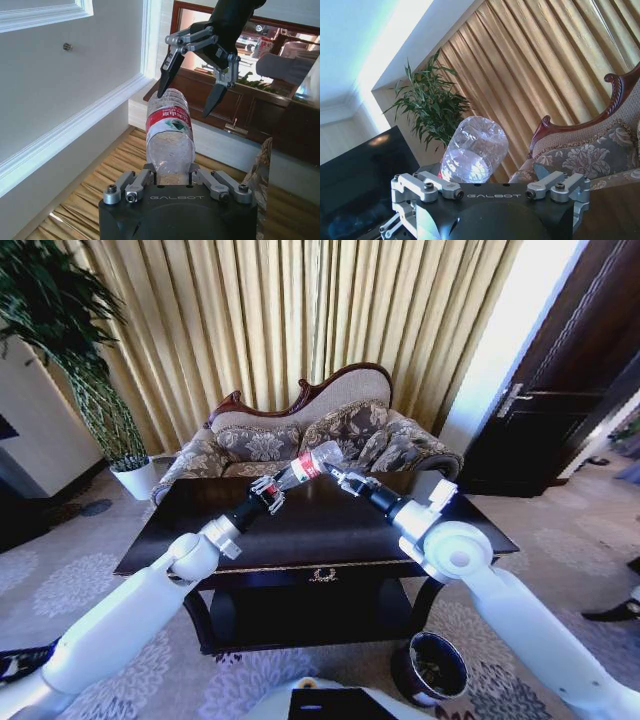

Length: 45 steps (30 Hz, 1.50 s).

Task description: Move to the front of the table and place the trash on the table into the trash bin.

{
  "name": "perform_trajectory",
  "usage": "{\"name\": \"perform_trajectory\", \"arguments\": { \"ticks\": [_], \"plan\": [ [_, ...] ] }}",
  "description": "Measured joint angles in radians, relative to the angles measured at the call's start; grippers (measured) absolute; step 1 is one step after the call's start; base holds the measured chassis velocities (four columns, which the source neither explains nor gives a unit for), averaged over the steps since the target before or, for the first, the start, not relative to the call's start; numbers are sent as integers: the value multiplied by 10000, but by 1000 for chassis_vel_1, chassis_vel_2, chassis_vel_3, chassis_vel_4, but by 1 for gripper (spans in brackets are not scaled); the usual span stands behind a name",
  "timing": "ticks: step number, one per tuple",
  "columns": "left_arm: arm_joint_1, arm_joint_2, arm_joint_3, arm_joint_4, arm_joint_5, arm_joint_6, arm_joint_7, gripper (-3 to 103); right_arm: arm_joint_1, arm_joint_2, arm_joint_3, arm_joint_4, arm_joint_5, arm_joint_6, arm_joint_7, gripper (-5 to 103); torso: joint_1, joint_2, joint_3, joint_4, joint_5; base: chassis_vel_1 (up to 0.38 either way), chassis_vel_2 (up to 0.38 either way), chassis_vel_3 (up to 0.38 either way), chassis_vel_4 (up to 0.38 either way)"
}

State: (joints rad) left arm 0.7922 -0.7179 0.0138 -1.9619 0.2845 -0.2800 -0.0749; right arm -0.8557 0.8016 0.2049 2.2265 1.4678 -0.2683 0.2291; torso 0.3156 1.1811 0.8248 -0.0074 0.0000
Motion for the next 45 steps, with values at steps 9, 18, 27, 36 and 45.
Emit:
{"name": "perform_trajectory", "arguments": {
  "ticks": [9,18,27,36,45],
  "plan": [
    [-71,-73,255,-78,-92,84,6,28,106,-11,-78,39,-127,-113,2,100,0,0,0,0,-1,0,0,0,0],
    [-251,-204,688,-161,-114,204,45,28,30,-162,7,179,-174,-178,-14,100,0,1,0,-1,0,0,0,0,0],
    [-249,-207,963,-315,-127,249,97,28,-87,-80,150,269,-204,-181,-10,101,-1,1,0,0,0,0,0,0,0],
    [-267,-253,981,-312,-140,251,107,26,-138,-131,200,301,-291,-181,-21,73,0,0,0,0,0,0,0,0,0],
    [-127,-221,957,-318,-151,226,110,26,-266,-113,235,340,-444,-185,-79,50,-1,0,-1,0,0,0,0,0,0]
  ]
}}
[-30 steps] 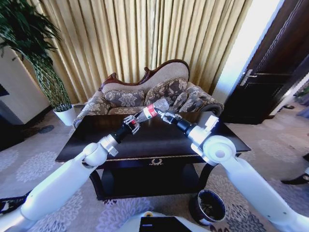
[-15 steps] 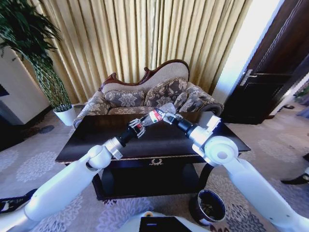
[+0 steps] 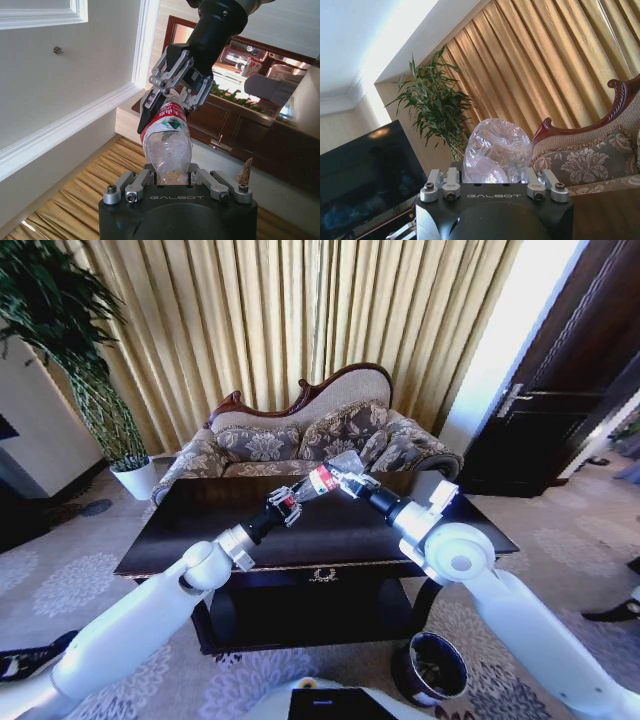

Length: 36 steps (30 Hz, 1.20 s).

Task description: Move to the front of the table and place the trash on the table into the trash bin.

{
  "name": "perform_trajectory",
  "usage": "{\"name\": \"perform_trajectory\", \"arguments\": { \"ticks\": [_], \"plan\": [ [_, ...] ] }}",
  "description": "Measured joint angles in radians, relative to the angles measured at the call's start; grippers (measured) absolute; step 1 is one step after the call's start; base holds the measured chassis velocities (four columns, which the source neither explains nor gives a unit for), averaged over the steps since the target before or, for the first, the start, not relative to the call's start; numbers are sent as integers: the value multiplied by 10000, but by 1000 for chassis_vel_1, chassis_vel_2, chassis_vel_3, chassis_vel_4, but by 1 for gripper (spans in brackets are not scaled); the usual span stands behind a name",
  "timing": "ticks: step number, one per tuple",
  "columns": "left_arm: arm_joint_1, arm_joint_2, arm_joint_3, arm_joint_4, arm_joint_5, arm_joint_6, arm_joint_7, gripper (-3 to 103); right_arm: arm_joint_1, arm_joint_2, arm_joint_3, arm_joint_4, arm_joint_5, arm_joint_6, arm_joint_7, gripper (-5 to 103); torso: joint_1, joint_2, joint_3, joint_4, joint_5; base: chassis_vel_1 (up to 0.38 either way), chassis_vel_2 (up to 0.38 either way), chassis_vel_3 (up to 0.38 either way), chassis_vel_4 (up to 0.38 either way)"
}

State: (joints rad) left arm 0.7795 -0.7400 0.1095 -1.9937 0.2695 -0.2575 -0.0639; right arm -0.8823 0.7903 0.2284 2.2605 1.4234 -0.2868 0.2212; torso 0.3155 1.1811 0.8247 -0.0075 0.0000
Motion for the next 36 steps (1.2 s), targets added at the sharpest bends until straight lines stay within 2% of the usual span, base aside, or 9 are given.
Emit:
{"name": "perform_trajectory", "arguments": {
  "ticks": [1,10,13,17,19,22,29,31,36],
  "plan": [
    [38,10,-14,1,0,-15,10,26,-33,-14,19,12,-36,-1,-19,44,0,0,0,1,0,0,0,0,0],
    [181,93,33,-159,41,132,-347,26,-196,-115,228,164,-51,-5,-117,41,0,0,1,0,0,0,0,0,0],
    [231,129,76,-186,62,289,-584,42,-297,-159,381,210,-80,-4,-129,38,0,0,0,1,0,0,0,0,0],
    [246,171,74,-209,64,289,-590,47,-399,-173,471,271,-118,-2,-132,33,0,0,1,0,0,0,0,0,0],
    [284,232,-78,-286,66,178,-262,64,-499,-174,528,320,-182,5,-123,31,0,1,0,0,1,0,0,0,0],
    [317,258,-108,-325,45,122,-205,70,-532,-174,552,335,-212,7,-123,31,0,1,0,0,0,0,0,0,0],
    [831,590,-621,-698,-455,-134,111,98,-775,-175,722,393,-558,51,-135,29,0,0,0,0,-1,0,0,0,0],
    [947,627,-771,-759,-622,-123,124,98,-815,-169,757,391,-610,57,-136,29,0,0,0,0,-1,0,0,0,0],
    [1763,692,-1900,-1067,-1632,477,-194,100,-1143,-29,987,93,-1557,223,-139,29,0,0,0,1,0,0,0,0,0]
  ]
}}
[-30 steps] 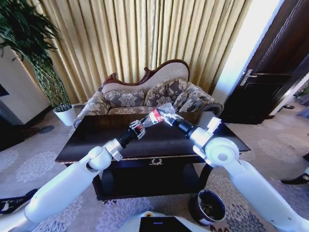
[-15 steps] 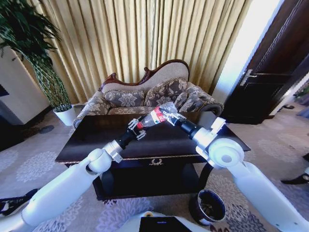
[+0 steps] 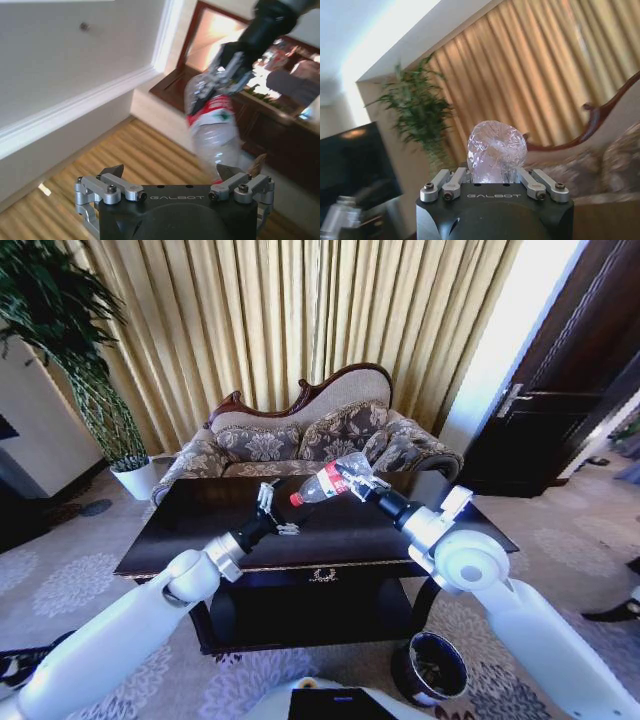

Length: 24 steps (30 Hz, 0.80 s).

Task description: Move to the front of the table and place the trash on the table into the trash bin.

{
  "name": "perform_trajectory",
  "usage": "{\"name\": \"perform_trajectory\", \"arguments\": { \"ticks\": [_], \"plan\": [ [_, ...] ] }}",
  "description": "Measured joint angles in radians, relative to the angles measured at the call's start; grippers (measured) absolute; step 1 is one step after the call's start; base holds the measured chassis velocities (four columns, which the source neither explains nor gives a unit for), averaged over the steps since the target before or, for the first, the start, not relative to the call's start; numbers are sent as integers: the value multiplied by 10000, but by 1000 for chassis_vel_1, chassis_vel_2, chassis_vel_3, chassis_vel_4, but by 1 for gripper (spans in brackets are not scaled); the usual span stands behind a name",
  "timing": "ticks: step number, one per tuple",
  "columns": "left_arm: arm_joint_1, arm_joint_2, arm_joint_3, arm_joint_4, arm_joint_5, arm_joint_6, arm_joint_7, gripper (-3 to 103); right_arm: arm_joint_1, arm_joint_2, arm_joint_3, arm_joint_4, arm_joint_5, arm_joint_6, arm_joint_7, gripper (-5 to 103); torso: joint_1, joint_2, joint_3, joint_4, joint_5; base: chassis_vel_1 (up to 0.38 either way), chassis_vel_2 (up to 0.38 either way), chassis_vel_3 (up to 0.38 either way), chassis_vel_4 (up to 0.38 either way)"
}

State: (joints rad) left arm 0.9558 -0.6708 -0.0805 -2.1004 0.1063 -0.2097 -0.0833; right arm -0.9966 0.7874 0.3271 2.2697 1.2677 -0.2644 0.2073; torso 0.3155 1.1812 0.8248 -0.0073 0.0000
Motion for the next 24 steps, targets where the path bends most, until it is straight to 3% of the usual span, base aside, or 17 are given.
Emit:
{"name": "perform_trajectory", "arguments": {
  "ticks": [7,9,10,11,13,19,22,24],
  "plan": [
    [1579,-565,-2161,-327,-1131,1090,-230,100,-646,313,199,-531,-2945,472,86,29,0,0,0,0,0,0,0,0,0],
    [2017,-737,-2824,-472,-1636,1497,-551,100,-940,290,273,-711,-3944,564,144,29,0,0,-1,0,0,0,0,0,0],
    [2267,-864,-3148,-545,-1979,1781,-1011,100,-1106,261,304,-788,-4407,618,275,29,0,0,-1,-2,2,0,0,0,0],
    [2267,-864,-3148,-545,-1979,1781,-1011,100,-1106,261,304,-788,-4407,618,275,29,0,0,-1,-2,2,0,0,0,0],
    [2746,-1199,-3808,-578,-2439,2134,-1852,100,-1340,251,415,-886,-5027,748,620,29,0,0,-1,-2,0,0,0,0,0],
    [3338,-1791,-5046,-606,-2675,2452,-2293,100,-1731,431,834,-1019,-5640,805,1229,29,0,0,0,1,-3,0,0,0,0],
    [3656,-2190,-6198,-803,-3238,3297,-2500,100,-2204,633,1249,-1091,-5940,821,1755,29,0,0,-1,-1,0,0,0,0,0],
    [3745,-2273,-6501,-850,-3424,3511,-2554,100,-2351,691,1368,-1054,-6011,821,1817,29,0,0,0,-2,4,0,0,0,0]
  ]
}}
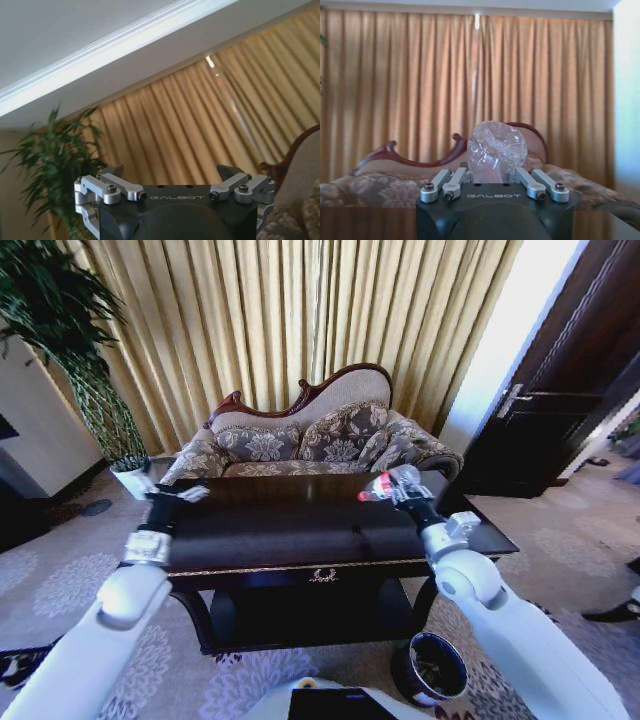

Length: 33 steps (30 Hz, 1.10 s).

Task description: Move to the front of the table and place the trash on the table into the trash bin.

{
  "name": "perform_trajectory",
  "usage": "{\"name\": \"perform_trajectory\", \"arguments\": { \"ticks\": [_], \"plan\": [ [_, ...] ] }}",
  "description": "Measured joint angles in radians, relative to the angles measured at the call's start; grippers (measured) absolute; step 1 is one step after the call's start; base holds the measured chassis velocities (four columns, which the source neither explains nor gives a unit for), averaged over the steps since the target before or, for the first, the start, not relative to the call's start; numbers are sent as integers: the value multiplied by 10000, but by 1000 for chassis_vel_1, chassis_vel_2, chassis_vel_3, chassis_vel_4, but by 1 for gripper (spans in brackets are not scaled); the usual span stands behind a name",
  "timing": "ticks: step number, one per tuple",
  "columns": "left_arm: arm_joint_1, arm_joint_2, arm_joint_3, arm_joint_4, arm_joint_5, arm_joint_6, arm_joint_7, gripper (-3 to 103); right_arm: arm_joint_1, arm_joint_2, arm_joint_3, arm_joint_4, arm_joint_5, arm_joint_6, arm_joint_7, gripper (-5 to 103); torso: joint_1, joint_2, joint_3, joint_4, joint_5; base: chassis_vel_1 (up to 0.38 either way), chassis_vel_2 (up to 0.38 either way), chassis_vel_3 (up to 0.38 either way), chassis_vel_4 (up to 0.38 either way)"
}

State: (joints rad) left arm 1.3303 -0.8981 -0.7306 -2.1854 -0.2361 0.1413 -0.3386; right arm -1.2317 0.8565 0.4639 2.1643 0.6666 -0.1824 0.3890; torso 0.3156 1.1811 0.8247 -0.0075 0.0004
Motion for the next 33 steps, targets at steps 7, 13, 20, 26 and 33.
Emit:
{"name": "perform_trajectory", "arguments": {
  "ticks": [7,13,20,26,33],
  "plan": [
    [627,-542,-1050,-624,-1303,869,-208,100,-813,442,829,460,-273,0,77,29,0,0,0,0,-6,0,0,0,0],
    [1489,-1021,-1560,-1223,-1902,1289,-190,100,-1587,817,1369,1143,-421,0,132,29,-1,0,0,2,-3,0,0,0,0],
    [2022,-1179,-1713,-1368,-1642,1235,88,100,-2269,1212,1610,1627,-701,-2,129,29,0,0,1,1,-4,0,0,0,0],
    [2261,-1258,-1685,-1422,-1615,1207,188,100,-2598,1438,1657,1886,-914,28,111,29,2,-1,2,0,-4,56,-71,-47,44],
    [2642,-1232,-1979,-1476,-1738,1153,188,100,-2764,1645,1546,2081,-1055,81,80,29,0,0,0,2,-4,144,-140,-155,141]
  ]
}}
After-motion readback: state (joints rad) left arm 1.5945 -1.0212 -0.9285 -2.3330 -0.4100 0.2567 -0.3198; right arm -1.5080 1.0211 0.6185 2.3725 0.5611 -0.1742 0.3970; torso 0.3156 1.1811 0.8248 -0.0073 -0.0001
